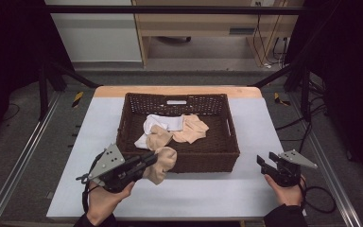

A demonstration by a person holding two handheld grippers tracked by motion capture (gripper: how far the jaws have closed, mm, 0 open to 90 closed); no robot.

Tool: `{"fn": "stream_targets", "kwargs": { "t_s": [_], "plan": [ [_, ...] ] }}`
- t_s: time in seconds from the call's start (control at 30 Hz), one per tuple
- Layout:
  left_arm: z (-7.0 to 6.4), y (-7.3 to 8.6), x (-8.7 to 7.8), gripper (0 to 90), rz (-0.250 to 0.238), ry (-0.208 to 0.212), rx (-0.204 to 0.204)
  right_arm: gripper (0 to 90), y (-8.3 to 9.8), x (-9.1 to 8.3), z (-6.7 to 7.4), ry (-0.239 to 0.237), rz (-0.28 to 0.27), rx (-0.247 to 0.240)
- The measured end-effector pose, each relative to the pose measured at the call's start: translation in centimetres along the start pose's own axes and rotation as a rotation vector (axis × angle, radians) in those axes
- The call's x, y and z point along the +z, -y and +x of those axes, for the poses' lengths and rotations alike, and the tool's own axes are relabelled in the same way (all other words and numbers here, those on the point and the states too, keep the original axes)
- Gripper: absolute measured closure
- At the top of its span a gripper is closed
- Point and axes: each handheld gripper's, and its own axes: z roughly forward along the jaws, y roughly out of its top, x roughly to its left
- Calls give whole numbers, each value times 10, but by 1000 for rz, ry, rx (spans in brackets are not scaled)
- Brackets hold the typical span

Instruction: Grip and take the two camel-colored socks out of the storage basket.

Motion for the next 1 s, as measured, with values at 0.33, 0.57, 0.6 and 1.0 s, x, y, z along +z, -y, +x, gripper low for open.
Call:
{"fn": "stream_targets", "kwargs": {
  "t_s": [0.33,0.57,0.6,1.0],
  "plan": [
    [-1,39,14,843,114,10,-37,483,0,0,0,-2,2,-2],
    [-1,67,31,842,229,2,-30,484,2,1,0,-3,7,-14],
    [0,70,34,842,246,-4,-24,483,2,1,1,-5,10,-8],
    [3,94,53,731,322,-15,-11,466,3,2,0,0,18,-6]
  ]
}}
